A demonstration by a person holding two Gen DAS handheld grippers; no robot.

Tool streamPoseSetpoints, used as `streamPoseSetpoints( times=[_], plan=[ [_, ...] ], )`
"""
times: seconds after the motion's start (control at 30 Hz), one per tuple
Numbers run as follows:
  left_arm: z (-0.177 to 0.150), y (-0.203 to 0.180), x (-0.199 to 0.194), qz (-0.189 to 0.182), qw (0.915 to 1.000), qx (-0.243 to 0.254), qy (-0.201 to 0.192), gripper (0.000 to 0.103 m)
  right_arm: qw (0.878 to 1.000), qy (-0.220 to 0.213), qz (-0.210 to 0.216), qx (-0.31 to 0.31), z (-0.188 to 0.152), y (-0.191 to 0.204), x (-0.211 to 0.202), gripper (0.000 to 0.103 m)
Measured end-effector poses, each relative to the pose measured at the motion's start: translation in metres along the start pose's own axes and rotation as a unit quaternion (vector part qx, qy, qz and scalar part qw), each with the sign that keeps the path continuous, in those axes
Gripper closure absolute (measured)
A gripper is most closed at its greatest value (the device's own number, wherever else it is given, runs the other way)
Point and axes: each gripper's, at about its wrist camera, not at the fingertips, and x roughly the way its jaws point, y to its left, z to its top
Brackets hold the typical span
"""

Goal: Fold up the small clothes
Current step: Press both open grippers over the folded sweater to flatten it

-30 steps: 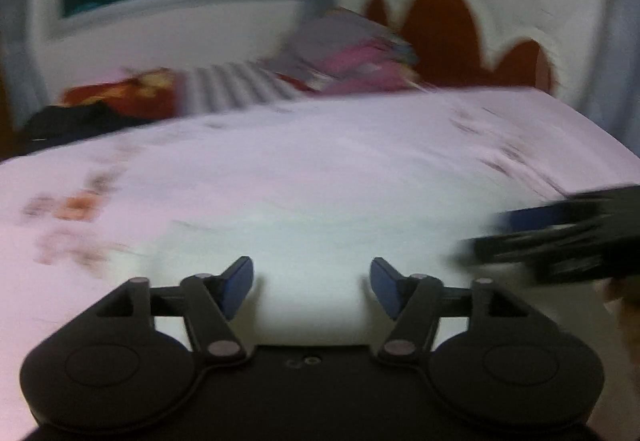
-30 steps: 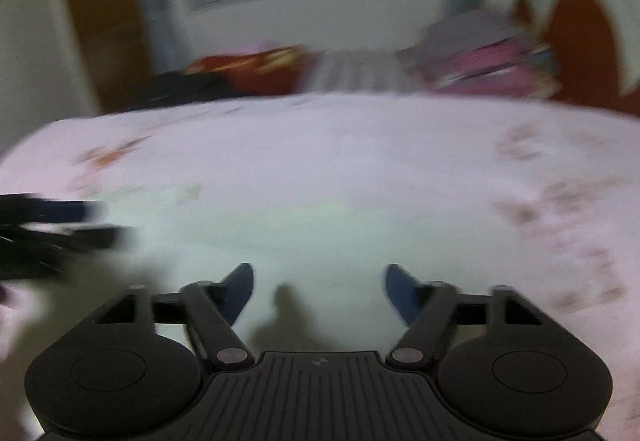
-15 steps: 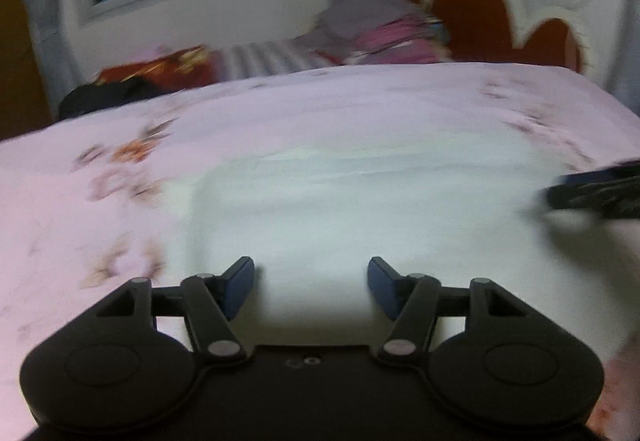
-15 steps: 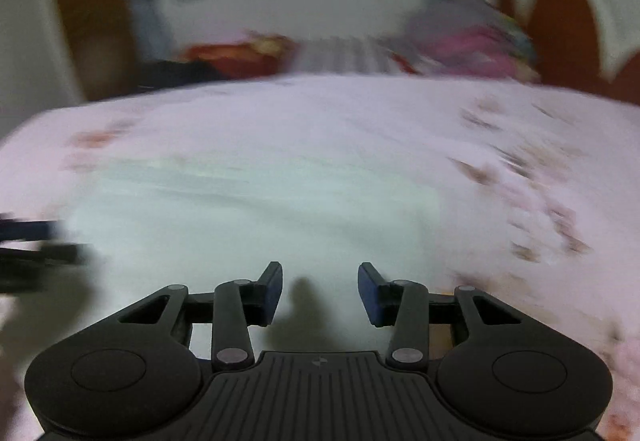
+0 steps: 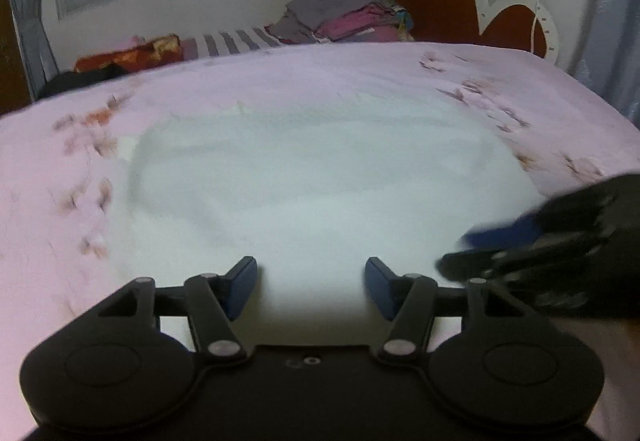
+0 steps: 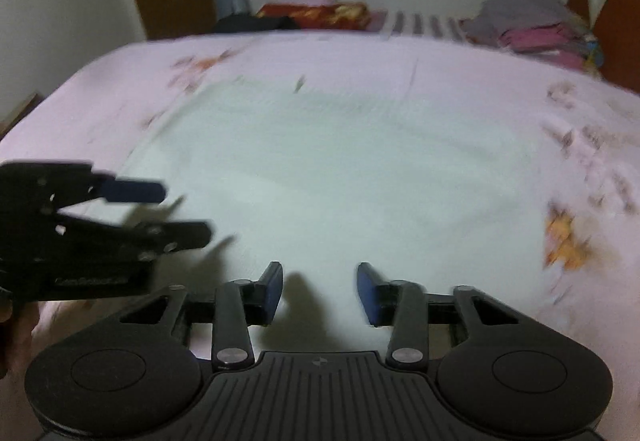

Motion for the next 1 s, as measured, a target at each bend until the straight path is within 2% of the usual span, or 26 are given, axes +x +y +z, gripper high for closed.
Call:
streamPoseSetpoints(
  times=[0.1,0.13,0.23,0.33,0.43,0.53,0.63,0.73,0.87,1.0],
  plan=[
    [-0.014,-0.015,0.001,-0.006,0.9999,0.005,0.010,0.048,1.000,0.000,0.000,0.007,-0.013,0.004,0.001,0.092],
    [-0.017,-0.020,0.002,0.002,0.9999,0.009,0.014,0.052,1.000,-0.003,0.006,0.010,-0.015,0.006,0.000,0.093],
    [-0.023,-0.017,0.003,0.017,0.9998,-0.001,0.007,0.048,1.000,-0.005,0.002,-0.010,-0.020,0.012,-0.001,0.093],
    [-0.027,-0.003,-0.007,0.040,0.9991,-0.012,0.002,0.048,1.000,-0.007,-0.008,0.000,-0.026,-0.005,-0.007,0.093],
    [-0.037,0.024,-0.017,0.067,0.9973,-0.032,0.004,0.049,0.998,-0.011,-0.045,0.035,-0.035,-0.035,-0.018,0.093],
    [-0.046,0.044,-0.028,0.076,0.9960,-0.047,0.007,0.048,0.995,-0.012,-0.077,0.061,-0.044,-0.064,-0.032,0.093],
    [-0.052,0.048,-0.034,0.080,0.9955,-0.050,0.009,0.049,0.991,-0.012,-0.105,0.082,-0.055,-0.088,-0.049,0.093],
    [-0.051,0.043,-0.039,0.086,0.9950,-0.051,0.005,0.052,0.989,-0.010,-0.107,0.097,-0.059,-0.097,-0.061,0.093],
    [-0.051,0.041,-0.035,0.086,0.9948,-0.054,0.011,0.051,0.989,-0.039,-0.094,0.106,-0.054,-0.092,-0.076,0.093],
    [-0.053,0.045,-0.034,0.083,0.9942,-0.066,0.015,0.049,0.989,0.002,-0.110,0.102,-0.057,-0.092,-0.053,0.093]
  ],
)
